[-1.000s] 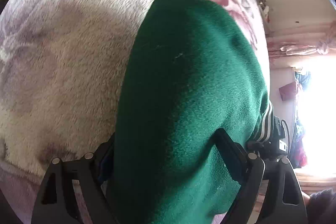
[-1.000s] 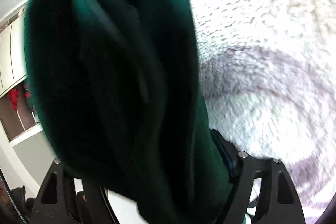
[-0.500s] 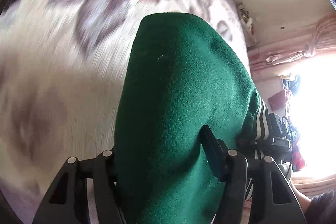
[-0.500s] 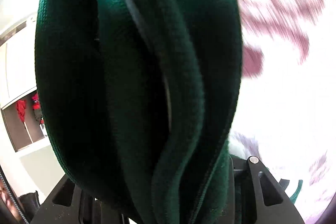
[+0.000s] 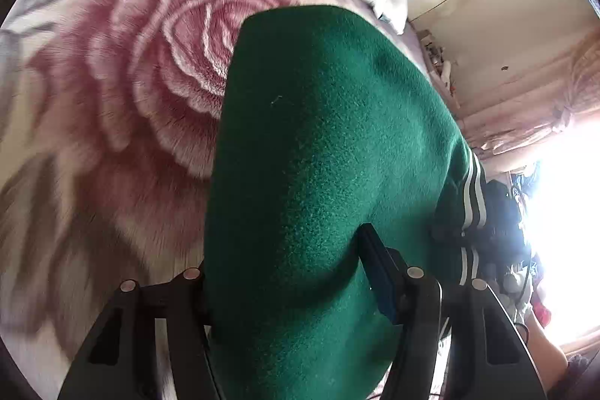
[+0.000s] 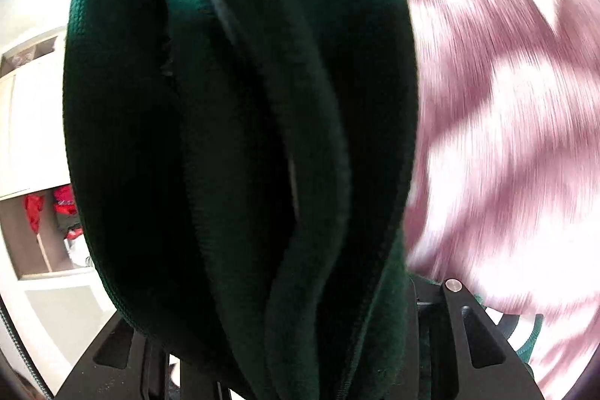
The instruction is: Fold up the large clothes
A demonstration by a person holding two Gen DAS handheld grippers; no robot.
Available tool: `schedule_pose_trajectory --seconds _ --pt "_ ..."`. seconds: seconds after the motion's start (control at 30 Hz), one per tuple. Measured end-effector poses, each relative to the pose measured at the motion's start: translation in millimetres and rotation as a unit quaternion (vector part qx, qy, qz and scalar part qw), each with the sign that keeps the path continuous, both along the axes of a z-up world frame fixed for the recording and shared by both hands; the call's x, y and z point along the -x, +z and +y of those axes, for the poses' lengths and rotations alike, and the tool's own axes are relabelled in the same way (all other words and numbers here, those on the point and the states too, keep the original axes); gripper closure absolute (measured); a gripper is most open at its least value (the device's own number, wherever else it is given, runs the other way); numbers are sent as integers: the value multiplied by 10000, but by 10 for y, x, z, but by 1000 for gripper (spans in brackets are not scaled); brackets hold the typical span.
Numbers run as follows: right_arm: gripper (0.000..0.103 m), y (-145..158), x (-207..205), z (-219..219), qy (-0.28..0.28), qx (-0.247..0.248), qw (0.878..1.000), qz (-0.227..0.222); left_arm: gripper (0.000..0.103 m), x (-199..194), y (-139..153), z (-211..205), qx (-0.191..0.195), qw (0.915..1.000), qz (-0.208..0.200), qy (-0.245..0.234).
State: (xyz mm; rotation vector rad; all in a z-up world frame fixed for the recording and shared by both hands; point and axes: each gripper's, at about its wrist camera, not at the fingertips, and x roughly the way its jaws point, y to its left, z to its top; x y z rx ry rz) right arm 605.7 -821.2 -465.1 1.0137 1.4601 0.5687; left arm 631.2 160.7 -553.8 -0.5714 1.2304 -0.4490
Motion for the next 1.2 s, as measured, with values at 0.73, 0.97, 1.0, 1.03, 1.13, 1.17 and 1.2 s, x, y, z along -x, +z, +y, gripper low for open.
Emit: schedule_pose_trajectory --seconds 0.73,0.97,1.0,1.03,1.13,1.17,1.2 --pt "23 74 1012 568 748 5007 8619 -299 7 325 190 -261 -2658 9634 -240 -263" --pt "7 474 2092 107 -62 5700 8211 -288 6 897 570 -479 -3316 9409 -684 23" --pt "3 614 2384 42 -116 5772 8157 -368 5 941 646 -508 -3360 9388 -752 68" --pt "1 831 2327 126 -186 5863 8085 -477 4 1025 772 -547 -3409 9362 -842 123" --pt "1 1344 2723 -38 -315 6121 7859 -817 3 1277 1126 -620 -3350 9363 -1024 240" --pt "1 1466 2864 -32 -378 6136 7835 -909 3 1374 1274 -648 -3317 9367 -1087 284" --pt "1 1690 2927 82 -424 6141 7820 -977 2 1453 1394 -670 -3305 9361 -1161 326"
